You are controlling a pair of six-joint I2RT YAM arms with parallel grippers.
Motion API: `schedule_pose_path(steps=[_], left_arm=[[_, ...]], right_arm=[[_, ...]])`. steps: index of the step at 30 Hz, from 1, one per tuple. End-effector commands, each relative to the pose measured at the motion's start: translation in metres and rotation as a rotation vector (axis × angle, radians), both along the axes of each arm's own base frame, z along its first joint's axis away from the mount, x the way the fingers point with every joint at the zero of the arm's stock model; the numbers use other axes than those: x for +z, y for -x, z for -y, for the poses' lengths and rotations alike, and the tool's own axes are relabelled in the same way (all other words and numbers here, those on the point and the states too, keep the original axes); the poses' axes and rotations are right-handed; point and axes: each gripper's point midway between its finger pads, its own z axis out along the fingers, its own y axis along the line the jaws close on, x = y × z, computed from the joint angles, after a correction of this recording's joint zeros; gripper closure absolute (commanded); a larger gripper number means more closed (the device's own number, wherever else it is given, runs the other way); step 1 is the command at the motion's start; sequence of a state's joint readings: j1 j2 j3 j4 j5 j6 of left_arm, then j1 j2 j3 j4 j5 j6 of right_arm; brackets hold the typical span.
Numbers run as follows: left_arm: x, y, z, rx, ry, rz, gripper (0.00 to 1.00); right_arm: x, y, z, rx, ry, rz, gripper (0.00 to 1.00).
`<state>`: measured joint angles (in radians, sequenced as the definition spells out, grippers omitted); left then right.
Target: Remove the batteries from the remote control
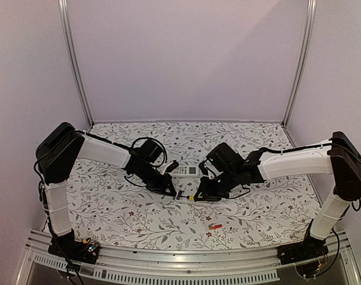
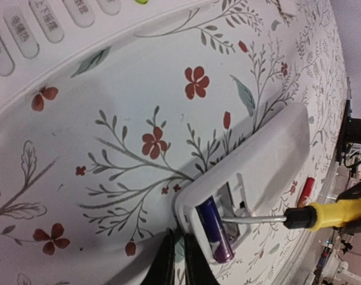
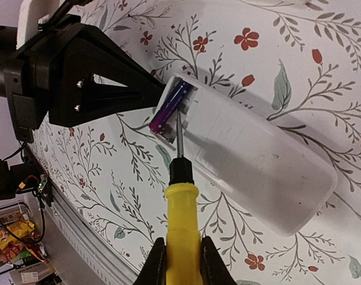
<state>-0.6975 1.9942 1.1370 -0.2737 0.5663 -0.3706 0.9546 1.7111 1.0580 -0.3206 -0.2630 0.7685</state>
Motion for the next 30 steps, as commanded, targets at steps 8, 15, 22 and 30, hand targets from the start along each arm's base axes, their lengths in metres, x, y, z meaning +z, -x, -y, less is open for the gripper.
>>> schedule_pose_path(steps=[8,15,22,30], left_arm=[[-0.012,0.001,-0.001,-0.002,-0.029,-0.011,0.93],[-0.012,0.0,-0.003,0.005,-0.037,-0.008,0.94],[-0.011,-0.004,-0.005,0.017,-0.047,0.007,0.94],[-0.002,-0.014,-0.01,0.042,-0.042,0.031,0.93]], right_arm=[[-0.011,-0.014,-0.004,-0.042,-0.04,0.086,1.0],[-0.007,-0.016,-0.004,-0.066,-0.092,0.118,1.0],[0.006,-0.022,-0.004,-0.089,-0.116,0.16,1.0],[0.022,-0.022,-0.008,-0.083,-0.164,0.171,1.0]])
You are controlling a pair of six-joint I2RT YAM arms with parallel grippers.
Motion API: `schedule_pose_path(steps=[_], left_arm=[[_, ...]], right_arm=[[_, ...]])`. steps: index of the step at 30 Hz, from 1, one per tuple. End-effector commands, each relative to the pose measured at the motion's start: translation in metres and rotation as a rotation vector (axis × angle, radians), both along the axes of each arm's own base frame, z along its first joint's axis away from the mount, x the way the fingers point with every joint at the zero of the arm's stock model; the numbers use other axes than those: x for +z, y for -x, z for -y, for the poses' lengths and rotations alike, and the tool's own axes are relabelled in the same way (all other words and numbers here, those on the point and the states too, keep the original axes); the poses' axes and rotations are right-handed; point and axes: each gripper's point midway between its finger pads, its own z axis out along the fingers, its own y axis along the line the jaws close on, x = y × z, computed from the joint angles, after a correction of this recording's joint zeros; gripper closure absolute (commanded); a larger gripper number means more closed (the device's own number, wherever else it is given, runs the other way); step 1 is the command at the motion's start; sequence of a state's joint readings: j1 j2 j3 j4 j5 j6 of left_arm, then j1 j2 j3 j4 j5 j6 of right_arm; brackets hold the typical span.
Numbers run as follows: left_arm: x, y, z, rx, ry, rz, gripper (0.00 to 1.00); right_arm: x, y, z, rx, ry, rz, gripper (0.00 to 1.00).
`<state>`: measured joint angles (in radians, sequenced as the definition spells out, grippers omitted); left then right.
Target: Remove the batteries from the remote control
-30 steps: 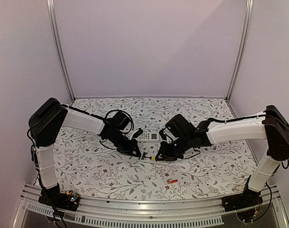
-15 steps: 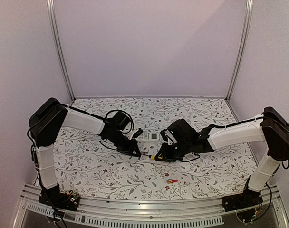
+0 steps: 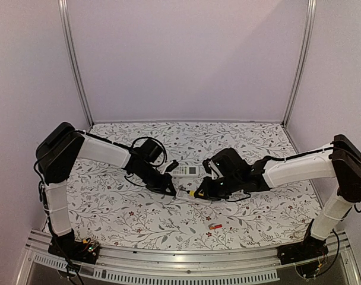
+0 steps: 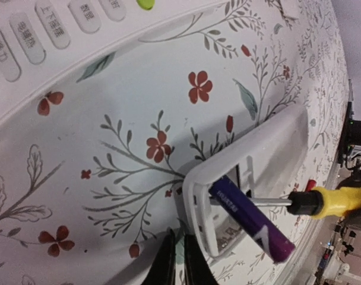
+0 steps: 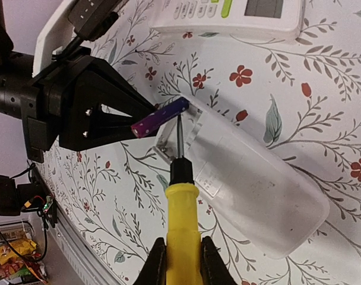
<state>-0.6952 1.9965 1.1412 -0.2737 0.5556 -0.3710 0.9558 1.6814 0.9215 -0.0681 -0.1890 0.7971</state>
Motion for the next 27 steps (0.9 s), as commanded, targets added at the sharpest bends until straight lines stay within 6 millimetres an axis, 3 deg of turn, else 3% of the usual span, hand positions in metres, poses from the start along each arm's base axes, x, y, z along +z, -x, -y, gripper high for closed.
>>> schedule_pose_path(steps=[1,15,20,27], left_arm=[[-0.001,-0.011,-0.01,0.038,-0.037,0.025,0.93],[0.009,-0.022,-0.017,0.062,-0.051,0.069,0.93],[0.038,-0.039,-0.023,0.098,-0.006,0.161,0.86],[0.095,-0.058,-0.034,0.139,0.07,0.339,0.58]], right_arm=[[0.026,-0.007,-0.007,-0.017,-0.075,0.06,1.0],[0.021,-0.009,-0.008,-0.034,-0.079,0.061,1.0],[0.031,-0.015,-0.002,-0.059,-0.076,0.105,1.0],[0.05,-0.03,0.018,-0.11,-0.07,0.189,1.0]])
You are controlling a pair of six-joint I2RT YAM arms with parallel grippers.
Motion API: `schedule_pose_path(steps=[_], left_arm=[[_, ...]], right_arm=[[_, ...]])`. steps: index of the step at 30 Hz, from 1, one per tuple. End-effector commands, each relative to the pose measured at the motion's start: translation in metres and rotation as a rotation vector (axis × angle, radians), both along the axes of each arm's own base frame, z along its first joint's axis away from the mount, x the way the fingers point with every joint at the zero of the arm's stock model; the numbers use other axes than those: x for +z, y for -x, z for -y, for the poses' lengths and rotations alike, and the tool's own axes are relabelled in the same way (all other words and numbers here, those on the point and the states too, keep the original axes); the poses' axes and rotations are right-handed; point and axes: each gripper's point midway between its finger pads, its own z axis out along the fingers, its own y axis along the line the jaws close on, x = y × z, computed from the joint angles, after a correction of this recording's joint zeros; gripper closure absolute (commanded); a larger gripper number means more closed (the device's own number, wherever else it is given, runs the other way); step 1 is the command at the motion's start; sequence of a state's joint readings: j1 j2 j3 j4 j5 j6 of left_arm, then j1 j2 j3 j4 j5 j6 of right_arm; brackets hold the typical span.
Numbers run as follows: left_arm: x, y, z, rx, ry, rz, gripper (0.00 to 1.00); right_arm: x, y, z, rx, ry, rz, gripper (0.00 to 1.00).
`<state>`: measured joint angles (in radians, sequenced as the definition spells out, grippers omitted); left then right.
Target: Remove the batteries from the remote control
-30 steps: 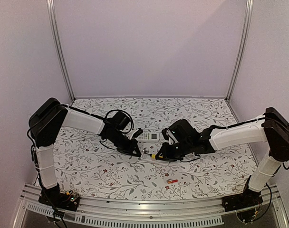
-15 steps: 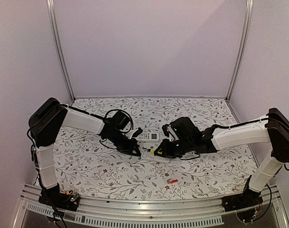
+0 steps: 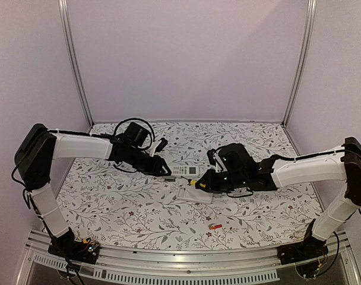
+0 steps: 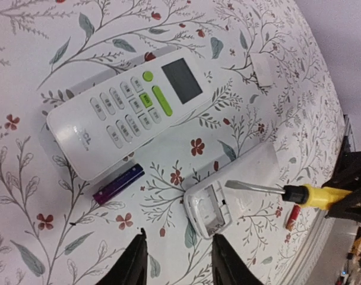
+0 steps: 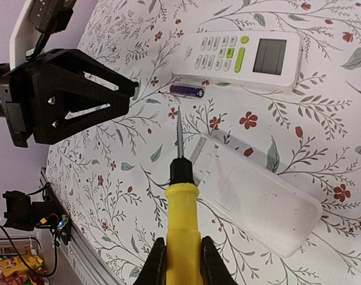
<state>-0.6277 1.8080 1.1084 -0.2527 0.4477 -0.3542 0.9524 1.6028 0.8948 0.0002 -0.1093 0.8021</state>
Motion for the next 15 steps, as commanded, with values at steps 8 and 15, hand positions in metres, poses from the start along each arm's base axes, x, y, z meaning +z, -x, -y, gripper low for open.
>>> schedule_pose_path(steps=[8,15], left_arm=[[0.105,-0.025,-0.012,0.002,0.125,0.354,0.33],[0.211,-0.035,-0.022,0.016,0.192,0.682,0.22]], right_arm=[[-0.002,-0.02,0.063,-0.135,0.038,0.067,1.0],[-0.026,-0.017,0.092,-0.226,0.085,0.064,1.0]])
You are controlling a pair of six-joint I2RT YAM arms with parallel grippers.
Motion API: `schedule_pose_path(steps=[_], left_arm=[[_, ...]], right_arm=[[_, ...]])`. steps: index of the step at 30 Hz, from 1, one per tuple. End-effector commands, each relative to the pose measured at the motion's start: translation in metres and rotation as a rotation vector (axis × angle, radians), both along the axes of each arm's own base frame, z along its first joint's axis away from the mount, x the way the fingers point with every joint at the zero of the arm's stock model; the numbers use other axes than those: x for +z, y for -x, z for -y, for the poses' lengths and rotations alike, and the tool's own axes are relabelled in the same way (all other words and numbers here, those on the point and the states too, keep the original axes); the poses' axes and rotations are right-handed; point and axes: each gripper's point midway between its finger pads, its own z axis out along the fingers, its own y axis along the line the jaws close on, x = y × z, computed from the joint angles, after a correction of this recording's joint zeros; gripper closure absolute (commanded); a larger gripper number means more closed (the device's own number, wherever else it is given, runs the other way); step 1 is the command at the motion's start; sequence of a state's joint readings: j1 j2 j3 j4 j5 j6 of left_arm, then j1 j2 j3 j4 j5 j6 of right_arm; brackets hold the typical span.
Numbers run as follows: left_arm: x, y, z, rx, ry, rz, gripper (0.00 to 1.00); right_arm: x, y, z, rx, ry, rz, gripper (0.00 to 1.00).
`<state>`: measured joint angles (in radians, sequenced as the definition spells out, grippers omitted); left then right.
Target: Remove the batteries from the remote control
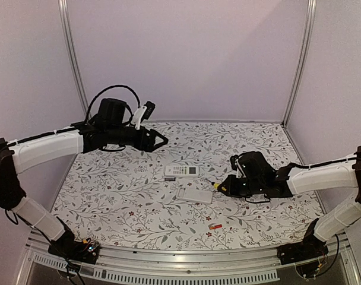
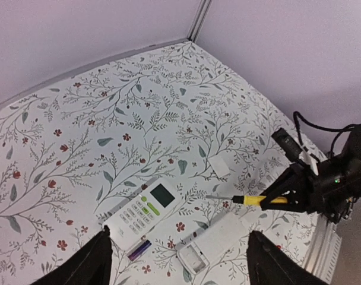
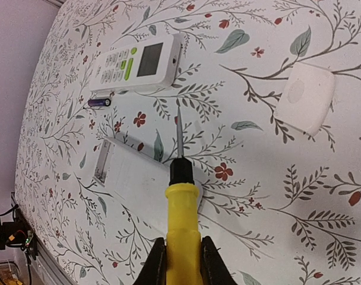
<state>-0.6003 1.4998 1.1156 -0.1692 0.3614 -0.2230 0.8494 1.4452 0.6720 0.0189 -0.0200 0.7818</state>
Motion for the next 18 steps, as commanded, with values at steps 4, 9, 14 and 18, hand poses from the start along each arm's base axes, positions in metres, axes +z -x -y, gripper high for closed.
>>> schedule_pose_path(steps=[4,9,14,18], left_arm=[[0.076,-0.003,-0.016,0.05,0.146,0.296,0.14],[0.059,0.008,-0.012,0.04,0.157,0.24,0.14],[0.07,0.002,-0.02,0.119,0.141,0.273,0.14],[0.07,-0.007,-0.032,0.19,0.074,0.277,0.12]], right_arm=[[-0.013,-0.003,0.016,-0.094,-0.013,0.012,1.0],[-0.027,-0.002,0.028,-0.14,0.012,0.0,1.0],[-0.034,-0.003,0.028,-0.145,0.022,-0.005,0.81],[-0.034,-0.006,0.027,-0.165,0.012,-0.003,0.63]])
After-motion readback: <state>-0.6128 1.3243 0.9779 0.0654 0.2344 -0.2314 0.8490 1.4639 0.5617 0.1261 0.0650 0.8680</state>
